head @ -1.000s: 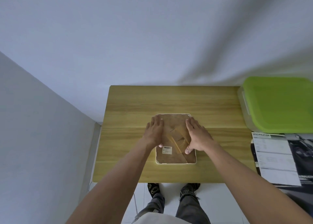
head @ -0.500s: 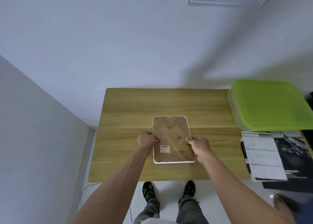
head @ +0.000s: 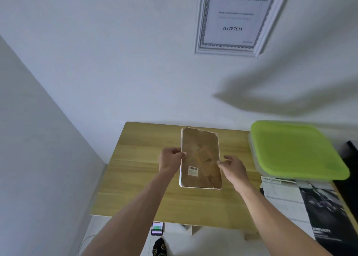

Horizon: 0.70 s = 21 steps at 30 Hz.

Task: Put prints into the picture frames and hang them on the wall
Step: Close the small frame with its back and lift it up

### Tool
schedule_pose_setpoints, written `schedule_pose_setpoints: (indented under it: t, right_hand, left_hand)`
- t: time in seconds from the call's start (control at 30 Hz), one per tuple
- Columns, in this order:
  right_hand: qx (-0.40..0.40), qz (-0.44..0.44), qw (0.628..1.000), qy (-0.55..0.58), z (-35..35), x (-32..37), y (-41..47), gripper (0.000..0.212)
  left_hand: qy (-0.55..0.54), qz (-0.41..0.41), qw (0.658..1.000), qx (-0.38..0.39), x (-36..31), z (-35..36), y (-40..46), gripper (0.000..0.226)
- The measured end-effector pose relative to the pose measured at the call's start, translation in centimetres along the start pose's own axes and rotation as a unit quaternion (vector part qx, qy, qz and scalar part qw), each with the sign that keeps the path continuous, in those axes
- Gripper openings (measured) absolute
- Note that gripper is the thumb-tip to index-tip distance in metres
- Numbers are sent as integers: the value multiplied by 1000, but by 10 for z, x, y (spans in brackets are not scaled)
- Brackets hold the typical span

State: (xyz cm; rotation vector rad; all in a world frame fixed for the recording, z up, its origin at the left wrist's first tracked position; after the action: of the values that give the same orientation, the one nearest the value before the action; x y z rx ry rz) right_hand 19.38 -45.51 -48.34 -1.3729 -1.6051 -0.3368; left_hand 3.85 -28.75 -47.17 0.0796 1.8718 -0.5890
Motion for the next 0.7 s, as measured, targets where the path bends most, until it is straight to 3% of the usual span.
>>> schedule_pose_setpoints:
  t: [0.07,0.2,0.27,0.43,0.63,0.7]
  right_hand:
    - [-17,-71,997,-33,-19,17,-5,38]
    - [45,-145,988,4,-50,58,-12,38]
    - [70,-146,985,57,-61,75,-13,48]
    - [82,-141,971,175,-101,103,-21,49]
    - [31,-146,965,217,-167,112,-11,47]
    - [12,-167,960,225,-196,118,-7,44]
  left_hand:
    - [13,55,998,-21,-26,12,-26,13]
    - [71,153,984,-65,-55,42,-71,17]
    - [88,211,970,-82,-63,57,-89,17]
    - [104,360,921,-109,-77,91,-120,9]
    - [102,419,902,-17,-108,133,-141,29]
    - [95,466,879,-31,-124,147,-147,30]
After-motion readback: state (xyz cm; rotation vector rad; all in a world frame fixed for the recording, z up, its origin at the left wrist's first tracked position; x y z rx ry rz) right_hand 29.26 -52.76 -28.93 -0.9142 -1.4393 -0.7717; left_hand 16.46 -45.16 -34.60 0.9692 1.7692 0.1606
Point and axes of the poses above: each hand's wrist, its own y-axis towards the middle knuckle, its own z-axis out of the palm, x = y × z, the point moved 1 cm from there along y, towards the middle knuckle, and after that the axes turned 8 degrees about -x, right-handed, at the moved point
